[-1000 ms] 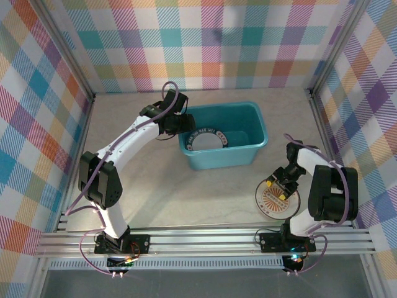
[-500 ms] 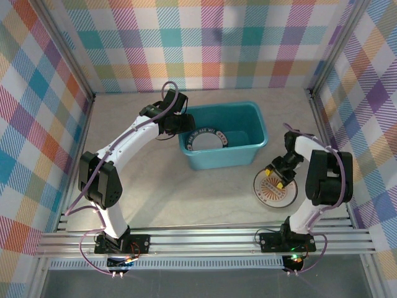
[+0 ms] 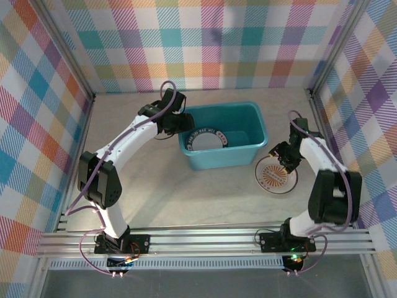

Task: Place the plates into the plastic bin on the countertop

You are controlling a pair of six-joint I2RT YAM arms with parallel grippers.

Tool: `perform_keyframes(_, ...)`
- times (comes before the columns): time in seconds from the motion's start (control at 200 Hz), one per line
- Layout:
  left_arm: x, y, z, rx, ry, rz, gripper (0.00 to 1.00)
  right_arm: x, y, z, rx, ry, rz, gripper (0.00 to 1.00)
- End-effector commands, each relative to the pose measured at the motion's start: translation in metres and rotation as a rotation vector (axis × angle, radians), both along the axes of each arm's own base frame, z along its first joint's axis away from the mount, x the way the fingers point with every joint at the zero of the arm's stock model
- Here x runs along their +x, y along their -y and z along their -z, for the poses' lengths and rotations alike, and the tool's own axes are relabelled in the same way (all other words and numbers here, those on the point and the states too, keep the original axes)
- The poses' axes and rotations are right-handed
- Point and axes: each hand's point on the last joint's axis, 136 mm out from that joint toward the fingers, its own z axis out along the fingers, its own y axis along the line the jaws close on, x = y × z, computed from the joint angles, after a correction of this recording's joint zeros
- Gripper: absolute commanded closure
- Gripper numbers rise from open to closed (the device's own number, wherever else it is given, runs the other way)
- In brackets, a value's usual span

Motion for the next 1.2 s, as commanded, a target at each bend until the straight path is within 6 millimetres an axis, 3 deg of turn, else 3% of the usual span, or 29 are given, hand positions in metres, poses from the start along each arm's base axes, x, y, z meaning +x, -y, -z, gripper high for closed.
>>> perform_keyframes(0.0,-0.006,-0.004,-0.02,-0.029,0.035,0.008,0.42,-0.028,-0.001,-0.004,-0.02,-0.007,-0.032,0.31)
perform_keyframes(0.185,-0.011,-0.009,-0.024,-0.017,0.044,0.001,0.42,-0.065,-0.002,0.014,0.006,-0.03,0.005,0.32)
perform_keyframes(0.37,-0.017,-0.011,-0.024,-0.041,0.04,-0.018,0.42,-0.085,-0.002,0.029,0.044,-0.028,0.044,0.35)
perform_keyframes(0.845,-0.022,-0.019,-0.018,-0.012,0.039,-0.038,0.41,-0.094,-0.004,0.059,0.078,-0.115,0.03,0.4)
perform_keyframes(0.96,-0.02,-0.018,-0.016,-0.013,0.035,-0.037,0.41,-0.104,-0.003,0.058,0.072,-0.145,0.034,0.4)
perform_keyframes(1.195,-0.015,-0.013,-0.015,-0.026,0.03,-0.031,0.41,-0.103,0.001,0.031,0.048,-0.06,0.079,0.39)
